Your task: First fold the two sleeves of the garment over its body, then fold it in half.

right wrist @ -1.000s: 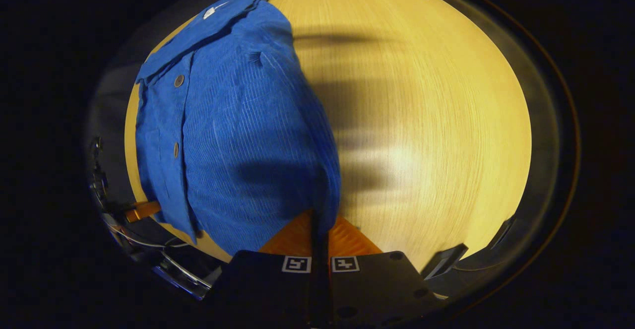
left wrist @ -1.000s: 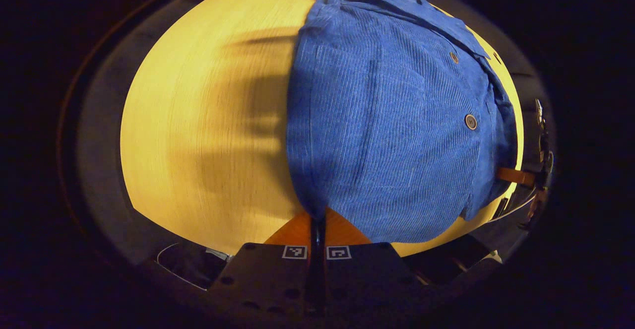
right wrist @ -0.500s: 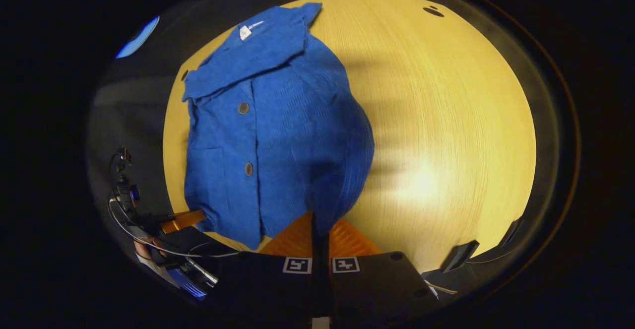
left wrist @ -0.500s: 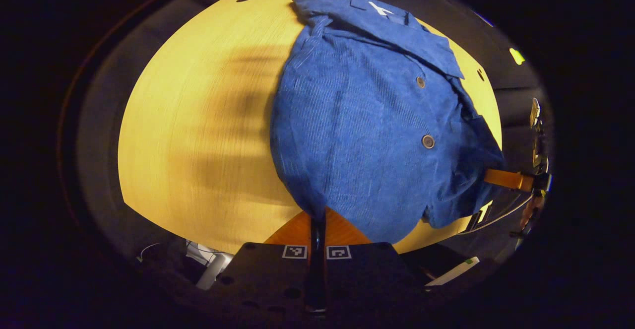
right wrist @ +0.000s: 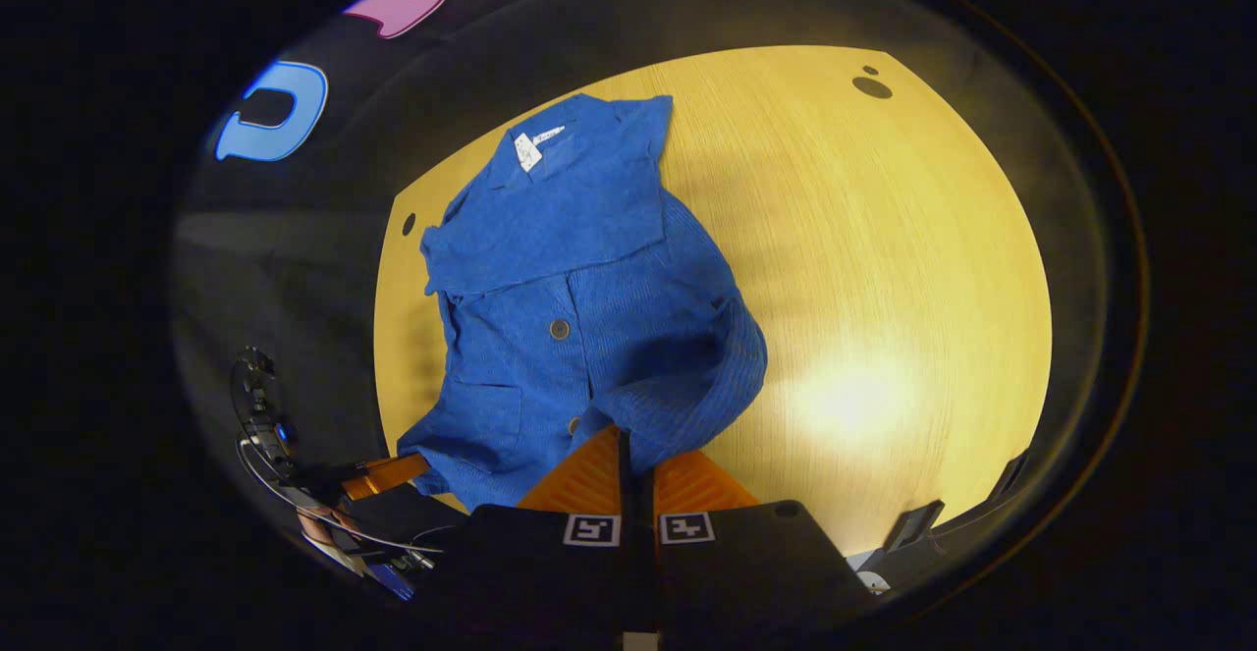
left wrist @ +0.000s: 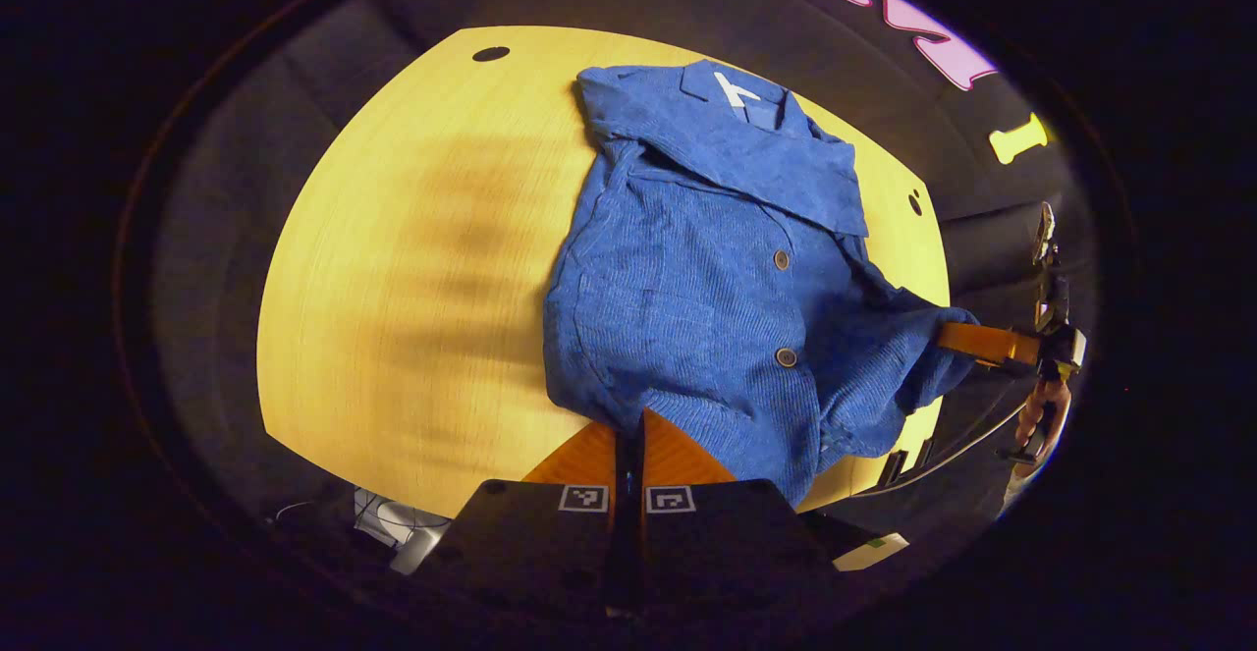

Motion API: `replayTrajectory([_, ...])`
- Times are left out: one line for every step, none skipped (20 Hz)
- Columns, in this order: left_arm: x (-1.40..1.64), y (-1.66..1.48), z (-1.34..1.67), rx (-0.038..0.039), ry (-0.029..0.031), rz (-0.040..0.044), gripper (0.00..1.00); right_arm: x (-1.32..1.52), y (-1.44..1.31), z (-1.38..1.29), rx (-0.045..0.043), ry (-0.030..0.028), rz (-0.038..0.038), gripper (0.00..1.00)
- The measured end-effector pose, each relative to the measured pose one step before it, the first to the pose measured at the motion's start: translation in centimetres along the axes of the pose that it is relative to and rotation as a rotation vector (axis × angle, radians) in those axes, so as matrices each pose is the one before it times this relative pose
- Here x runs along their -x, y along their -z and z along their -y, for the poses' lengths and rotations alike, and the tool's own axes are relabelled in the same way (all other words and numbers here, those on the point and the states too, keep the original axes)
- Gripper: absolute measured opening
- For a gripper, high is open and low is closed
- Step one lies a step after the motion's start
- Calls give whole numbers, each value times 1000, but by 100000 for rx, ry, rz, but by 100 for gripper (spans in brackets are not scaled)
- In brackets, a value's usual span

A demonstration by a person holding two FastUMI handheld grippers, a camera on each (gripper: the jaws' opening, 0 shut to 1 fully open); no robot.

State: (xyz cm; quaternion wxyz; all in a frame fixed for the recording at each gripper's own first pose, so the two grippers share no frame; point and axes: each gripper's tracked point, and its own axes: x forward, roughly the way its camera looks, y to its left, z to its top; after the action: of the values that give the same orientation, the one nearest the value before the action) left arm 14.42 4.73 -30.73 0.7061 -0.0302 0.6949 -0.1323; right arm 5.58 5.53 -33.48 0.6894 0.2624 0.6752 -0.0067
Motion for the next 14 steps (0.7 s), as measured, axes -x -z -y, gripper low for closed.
replayTrajectory([280, -446, -107, 999, 964, 945, 0, 108, -716, -333, 432, -196, 1190, 1])
replayTrajectory([163, -493, -147, 796, 620, 797, 0, 69, -827, -360, 273, -19, 1766, 1])
replayTrajectory([331, -485, -294, 56, -262, 1087, 0, 11, -937, -398, 126, -36, 1764, 1])
replayTrajectory([384, -372, -420, 17, 140, 413, 0, -137, -950, -470, 57, -271, 1734, 1])
replayTrajectory([276, -444, -355, 126, 225, 479, 0, -142, -932, -467, -125, -194, 1828, 1])
replayTrajectory([281, -419, -410, 857, 504, 213, 0, -12, -858, -378, -401, -249, 1405, 1])
replayTrajectory([186, -473, -227, 1033, 924, 165, 0, -43, -927, -398, -740, -223, 2020, 1])
replayTrajectory([207, -389, -162, 316, 1189, 422, 0, 26, -930, -84, 241, 847, 2026, 1])
replayTrajectory([209, -588, -170, -252, 1274, 272, 0, -19, -820, -132, 47, 514, 1567, 0])
replayTrajectory([61, -507, -70, -813, 1213, -355, 0, 300, -743, -106, -390, 687, 1192, 1])
replayTrajectory([70, -615, -66, -825, 678, -746, 0, 81, -1156, -14, -501, 747, 2903, 1])
replayTrajectory([120, -649, -145, -1101, 412, -654, 0, 23, -629, -24, -400, 817, 723, 0])
replayTrajectory([123, -892, 121, -1438, 775, -451, 0, 209, -938, -113, -1209, -129, 2260, 0])
replayTrajectory([-82, -1200, 172, -1785, 664, 327, 0, -202, -896, 71, -513, 211, 1815, 1])
